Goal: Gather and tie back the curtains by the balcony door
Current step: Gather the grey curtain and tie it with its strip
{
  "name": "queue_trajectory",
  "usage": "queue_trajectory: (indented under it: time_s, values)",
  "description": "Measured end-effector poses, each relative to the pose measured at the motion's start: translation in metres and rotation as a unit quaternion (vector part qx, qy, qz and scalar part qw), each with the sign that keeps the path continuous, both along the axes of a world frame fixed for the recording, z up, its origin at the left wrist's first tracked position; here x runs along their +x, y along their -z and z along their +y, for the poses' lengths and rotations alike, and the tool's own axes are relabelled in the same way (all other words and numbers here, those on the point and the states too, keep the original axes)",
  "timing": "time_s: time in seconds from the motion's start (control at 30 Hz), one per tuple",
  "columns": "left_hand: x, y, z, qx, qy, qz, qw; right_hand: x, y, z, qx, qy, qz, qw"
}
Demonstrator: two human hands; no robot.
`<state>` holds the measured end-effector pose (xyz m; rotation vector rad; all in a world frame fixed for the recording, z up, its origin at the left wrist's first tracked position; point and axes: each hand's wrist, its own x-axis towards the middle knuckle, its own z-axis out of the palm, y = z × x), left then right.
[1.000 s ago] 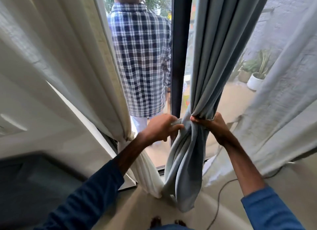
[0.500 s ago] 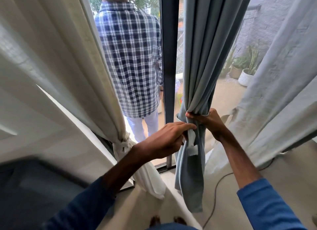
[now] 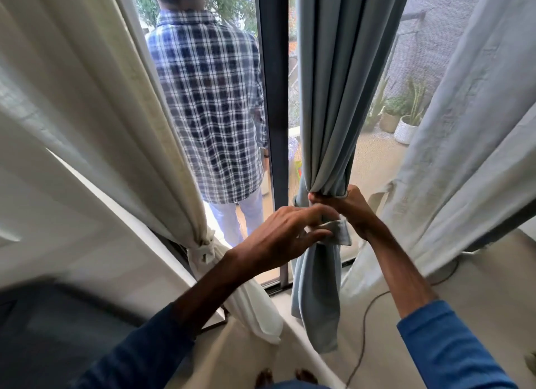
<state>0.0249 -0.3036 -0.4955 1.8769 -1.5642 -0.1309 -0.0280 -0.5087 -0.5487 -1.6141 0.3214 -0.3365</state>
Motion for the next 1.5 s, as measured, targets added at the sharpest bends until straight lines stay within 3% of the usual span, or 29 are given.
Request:
queue_trajectory:
  time_s: [0.1,0.23,0.37,0.53,0.67,0.77,1.17,1.33,1.5]
  values:
    - [-0.005,-0.003,0.003,0.019,0.005,0.043,0.999,0.002,0.006,0.000,0.001,-0.003,0.006,1.000]
    - [-0.005,0.001,0.005,0.048,0.010,-0.024,0.998,0.002,0.002,0.006,0.016,-0.019,0.007,1.000]
    - [0.001,0.004,0.005,0.018,-0.017,-0.009,1.000,0.006,0.003,0.012,0.021,-0.016,0.005,1.000]
    - [0.013,0.011,0.002,0.080,-0.058,0.003,0.995,0.009,0.005,0.014,0.008,-0.019,0.013,1.000]
    - [0.017,0.008,-0.011,0.031,-0.057,0.041,0.997,0.011,0.005,0.017,-0.004,-0.023,0.034,0.999]
    - [0.021,0.005,-0.017,-0.038,-0.080,0.017,0.996,0.011,0.006,0.019,-0.025,-0.033,0.046,0.998]
    - [-0.007,-0.012,-0.014,0.031,0.161,0.075,0.984,0.009,-0.001,0.010,-0.020,-0.018,0.052,0.998]
    - [-0.039,0.046,-0.015,0.096,0.187,0.034,0.977,0.021,0.000,-0.003,-0.037,0.051,0.078,0.995]
    - [-0.058,0.063,-0.019,0.085,0.176,0.092,0.976,0.030,-0.004,0.002,-0.062,0.112,0.089,0.988]
